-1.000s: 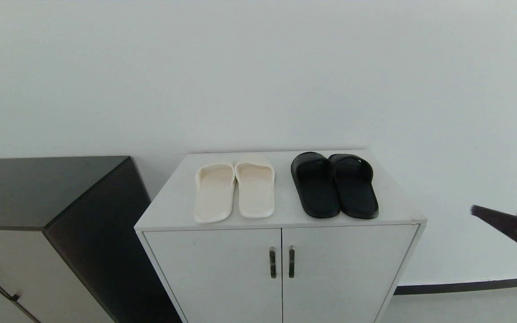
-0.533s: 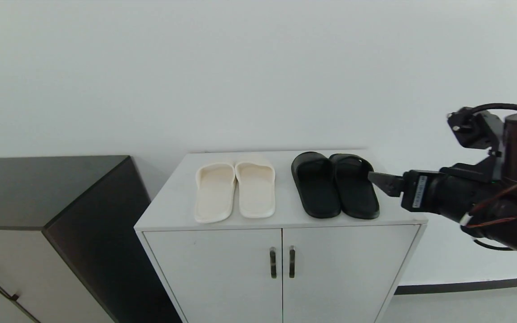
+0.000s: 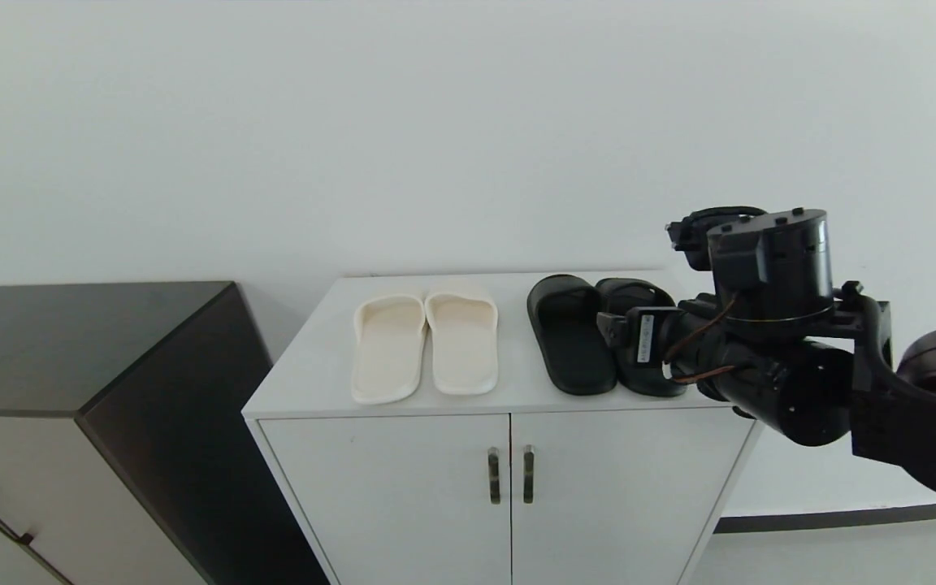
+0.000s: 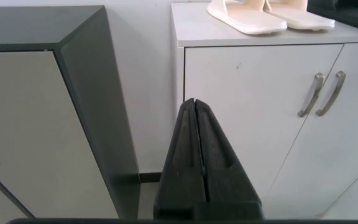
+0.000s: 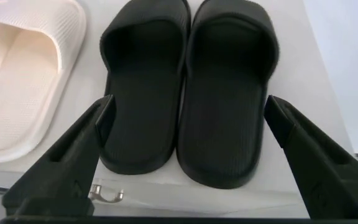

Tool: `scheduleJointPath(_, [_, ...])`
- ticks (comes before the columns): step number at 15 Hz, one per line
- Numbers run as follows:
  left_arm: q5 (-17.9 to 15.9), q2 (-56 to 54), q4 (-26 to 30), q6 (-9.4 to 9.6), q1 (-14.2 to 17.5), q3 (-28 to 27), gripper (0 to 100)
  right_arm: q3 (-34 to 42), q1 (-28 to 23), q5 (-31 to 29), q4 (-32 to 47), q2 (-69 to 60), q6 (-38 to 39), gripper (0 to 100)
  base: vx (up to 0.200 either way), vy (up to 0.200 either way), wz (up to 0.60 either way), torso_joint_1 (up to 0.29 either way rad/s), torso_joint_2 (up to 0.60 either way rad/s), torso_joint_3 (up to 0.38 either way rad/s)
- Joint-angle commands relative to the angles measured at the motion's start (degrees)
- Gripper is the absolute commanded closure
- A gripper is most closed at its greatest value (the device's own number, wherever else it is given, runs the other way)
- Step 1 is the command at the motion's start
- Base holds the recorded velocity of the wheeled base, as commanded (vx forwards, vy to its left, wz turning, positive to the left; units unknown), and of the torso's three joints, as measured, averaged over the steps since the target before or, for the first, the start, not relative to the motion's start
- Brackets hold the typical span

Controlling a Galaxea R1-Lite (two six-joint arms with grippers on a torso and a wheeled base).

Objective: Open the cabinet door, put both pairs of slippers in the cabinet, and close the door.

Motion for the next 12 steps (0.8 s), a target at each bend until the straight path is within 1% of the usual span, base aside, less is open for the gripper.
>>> scheduleJointPath(1, [0.0, 0.0, 0.0, 0.00, 0.0, 0.0, 100, -2.4, 0.1, -0.2, 0.0, 3.6, 0.0, 0, 0.000, 0.000, 0.00, 0.000, 0.00, 0.000])
scheduleJointPath(7, [0.0, 0.0, 0.0, -0.09, 0.0, 0.0, 100, -10.3, -0.6, 0.2, 0.1, 12.6, -0.1, 0, 0.000, 0.000, 0.00, 0.000, 0.00, 0.000])
scheduleJointPath(12, [0.0, 0.0, 0.0, -0.27, 0.0, 0.0, 100, -16.0, -3.5, 0.5, 0.1, 18.2, -0.6, 0, 0.000, 0.000, 0.00, 0.000, 0.00, 0.000])
